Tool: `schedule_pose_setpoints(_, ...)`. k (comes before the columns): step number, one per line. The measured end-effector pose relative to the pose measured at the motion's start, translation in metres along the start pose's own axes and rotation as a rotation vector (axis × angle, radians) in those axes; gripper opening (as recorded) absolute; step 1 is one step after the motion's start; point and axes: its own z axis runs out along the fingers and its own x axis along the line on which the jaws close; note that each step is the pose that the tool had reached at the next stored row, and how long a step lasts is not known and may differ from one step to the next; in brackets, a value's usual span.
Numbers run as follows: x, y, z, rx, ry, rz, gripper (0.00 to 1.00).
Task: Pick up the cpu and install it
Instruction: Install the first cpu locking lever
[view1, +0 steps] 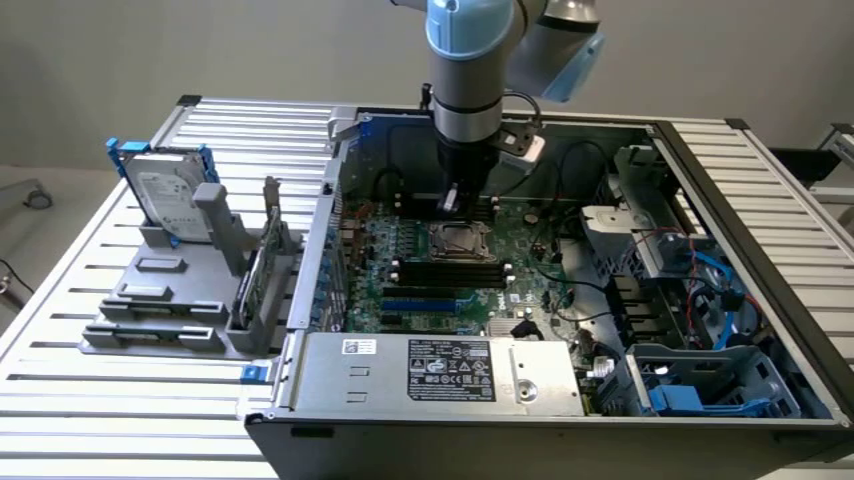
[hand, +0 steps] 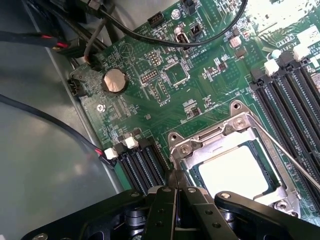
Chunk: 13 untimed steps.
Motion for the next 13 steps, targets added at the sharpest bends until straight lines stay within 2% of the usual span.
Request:
schedule_pose_setpoints(7,0.0,0.0011,-0.011,0.0011,-0.0009,0.0,0.11)
schedule_pose_setpoints(9,-0.006,0.0002,-0.0124,0.0013,-0.001,0.0,0.11)
schedule_pose_setpoints(13,-0.019,-0.0077,-0.016,0.0014,-0.0009,0.0,0.11)
